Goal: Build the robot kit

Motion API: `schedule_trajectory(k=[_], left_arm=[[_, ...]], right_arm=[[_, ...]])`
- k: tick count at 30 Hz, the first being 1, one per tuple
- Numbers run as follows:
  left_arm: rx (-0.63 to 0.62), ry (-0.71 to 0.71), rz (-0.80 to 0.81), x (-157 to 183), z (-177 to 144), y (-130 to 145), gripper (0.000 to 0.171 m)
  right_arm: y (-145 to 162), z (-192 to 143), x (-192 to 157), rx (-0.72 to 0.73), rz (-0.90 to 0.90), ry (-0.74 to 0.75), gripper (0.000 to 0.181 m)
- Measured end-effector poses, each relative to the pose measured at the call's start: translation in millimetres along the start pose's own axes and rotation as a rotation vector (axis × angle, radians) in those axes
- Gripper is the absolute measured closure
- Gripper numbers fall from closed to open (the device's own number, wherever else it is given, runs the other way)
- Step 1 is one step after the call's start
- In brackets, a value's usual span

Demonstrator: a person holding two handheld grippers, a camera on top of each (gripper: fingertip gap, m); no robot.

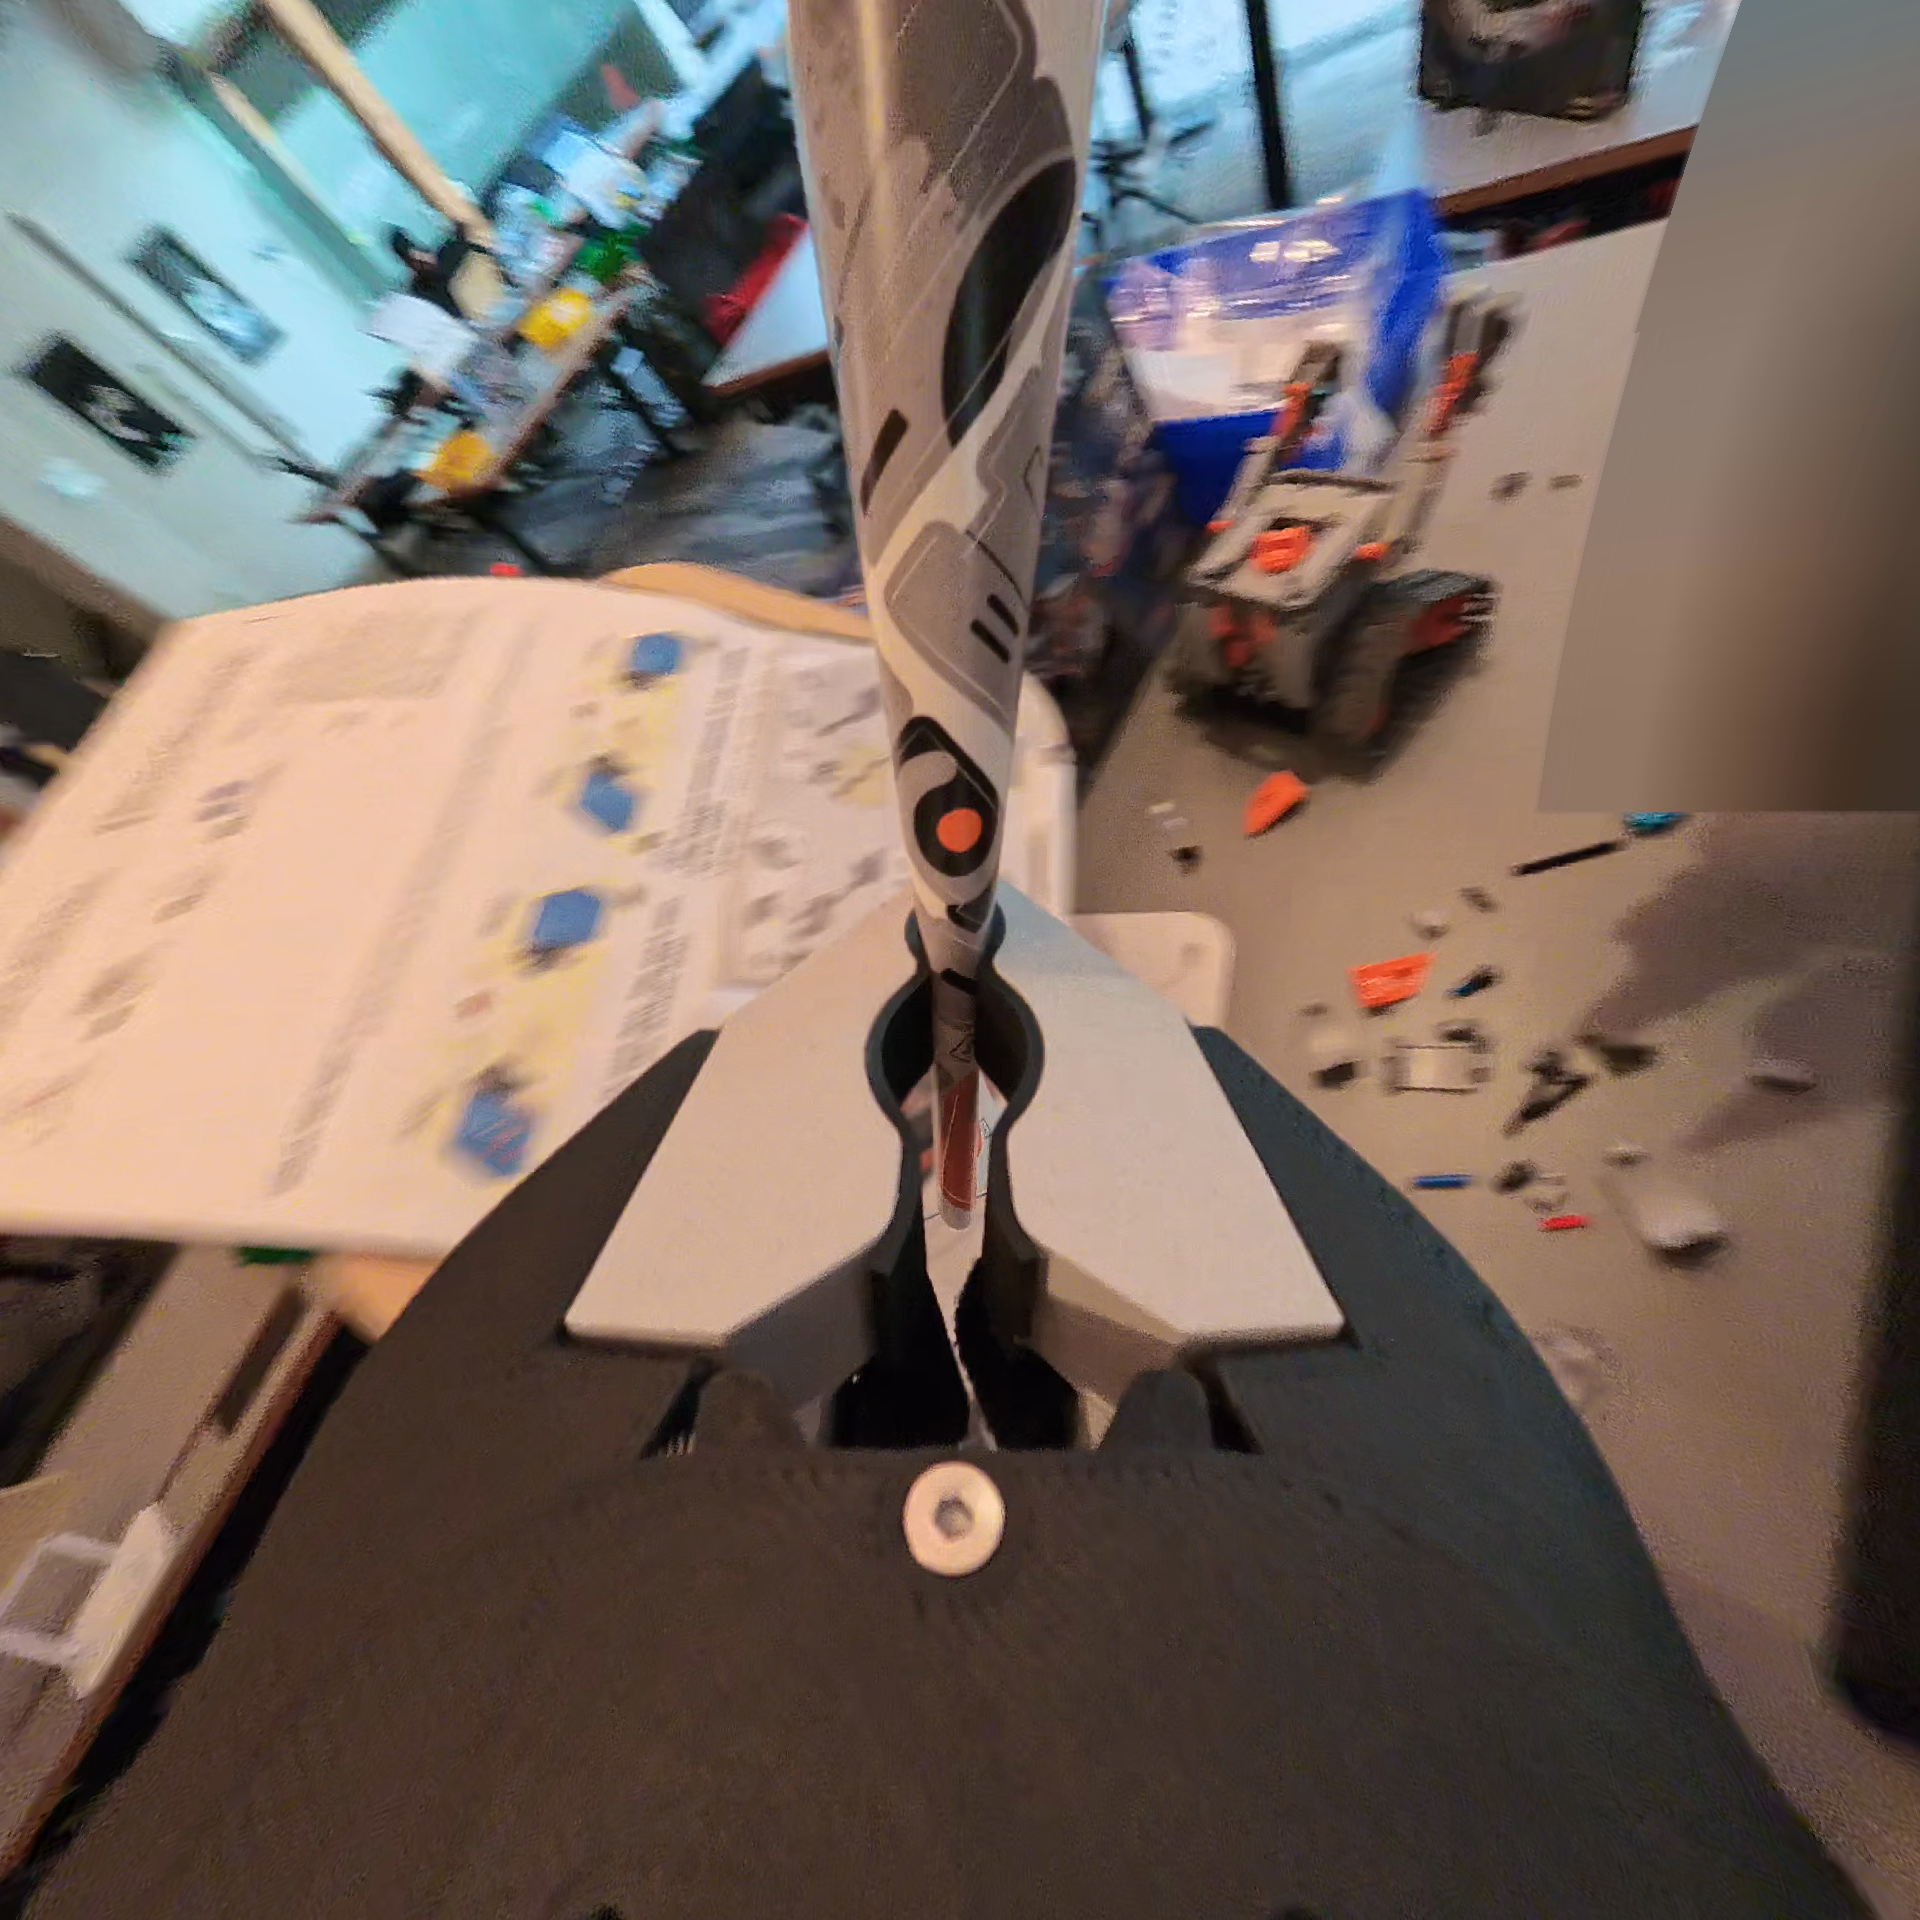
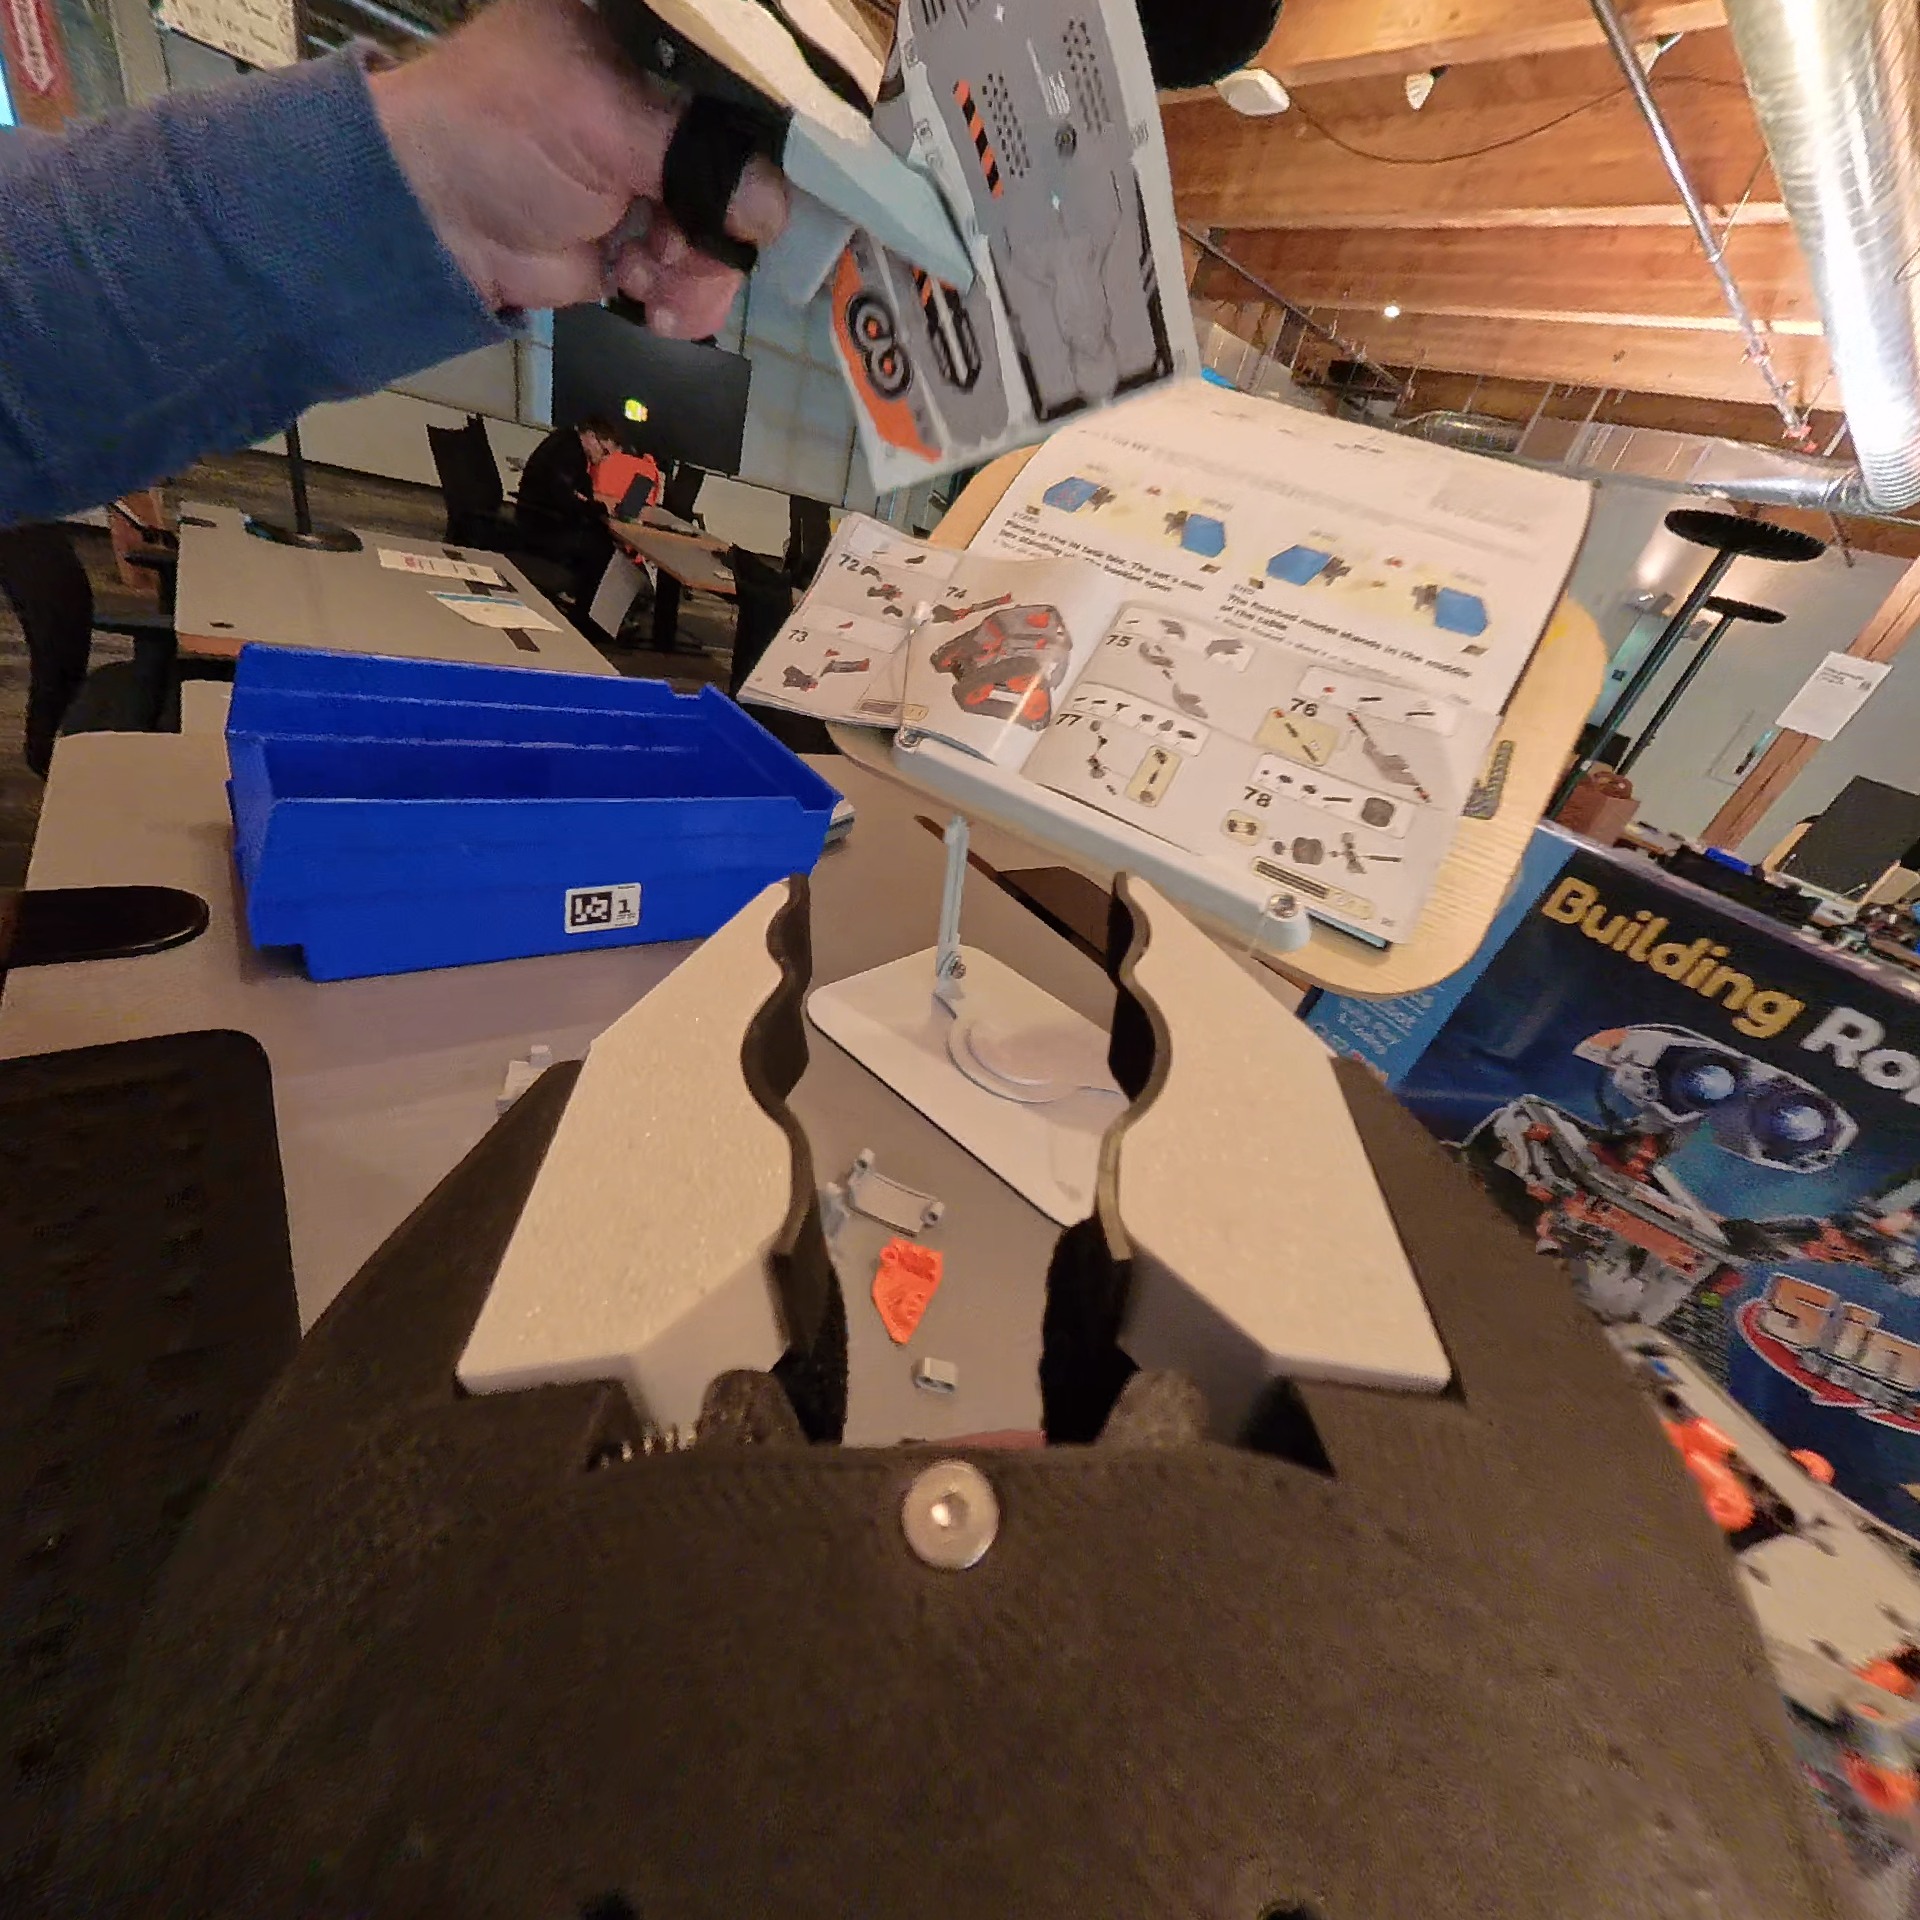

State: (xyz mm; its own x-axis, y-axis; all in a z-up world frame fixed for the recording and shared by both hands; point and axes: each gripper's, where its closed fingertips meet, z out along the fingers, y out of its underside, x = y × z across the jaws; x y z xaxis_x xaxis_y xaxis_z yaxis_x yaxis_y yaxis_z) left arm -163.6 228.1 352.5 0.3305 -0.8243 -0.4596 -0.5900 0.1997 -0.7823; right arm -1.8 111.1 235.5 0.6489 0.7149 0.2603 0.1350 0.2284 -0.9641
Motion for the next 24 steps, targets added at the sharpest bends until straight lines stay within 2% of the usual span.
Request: schedule_trajectory(k=[1,3,5,6,8,11,14,15,18,21,23,24], left_arm=[[-0.031,0.077,-0.011,29,16,-7,0.171],[-0.045,0.144,-0.026,75,44,-23,0.171],[-0.092,0.274,-0.096,128,71,-27,0.171],[-0.09,0.275,-0.114,143,82,-29,0.171],[-0.095,0.374,-0.218,180,99,-27,0.171],[-0.088,0.461,-0.322,214,114,-21,0.171],[-0.069,0.514,-0.402,237,125,-18,0.171],[-0.077,0.526,-0.415,244,128,-16,0.171],[-0.016,0.544,-0.467,255,134,-19,0.171],[0.035,0.48,-0.526,249,141,-13,0.161],[0.097,0.464,-0.587,245,142,-12,0.138],[0.141,0.453,-0.602,242,139,-12,0.137]], right_arm=[[-2,-5,6,0.002,-0.002,0.001,0.122],[-7,-14,16,0.02,0.008,-0.001,0.121],[-8,-21,27,0.03,0.029,0.002,0.119],[-10,-24,31,0.043,0.046,-0.007,0.118],[-7,-28,40,0.033,0.083,-0.015,0.116],[8,-31,45,-0.018,0.139,-0.067,0.12],[24,-34,37,-0.056,0.228,-0.179,0.133],[28,-37,31,-0.07,0.241,-0.232,0.151],[39,-44,21,-0.094,0.273,-0.321,0.181],[43,-48,19,-0.089,0.299,-0.352,0.181],[42,-50,22,-0.071,0.33,-0.353,0.181],[40,-51,23,-0.055,0.338,-0.358,0.181]])
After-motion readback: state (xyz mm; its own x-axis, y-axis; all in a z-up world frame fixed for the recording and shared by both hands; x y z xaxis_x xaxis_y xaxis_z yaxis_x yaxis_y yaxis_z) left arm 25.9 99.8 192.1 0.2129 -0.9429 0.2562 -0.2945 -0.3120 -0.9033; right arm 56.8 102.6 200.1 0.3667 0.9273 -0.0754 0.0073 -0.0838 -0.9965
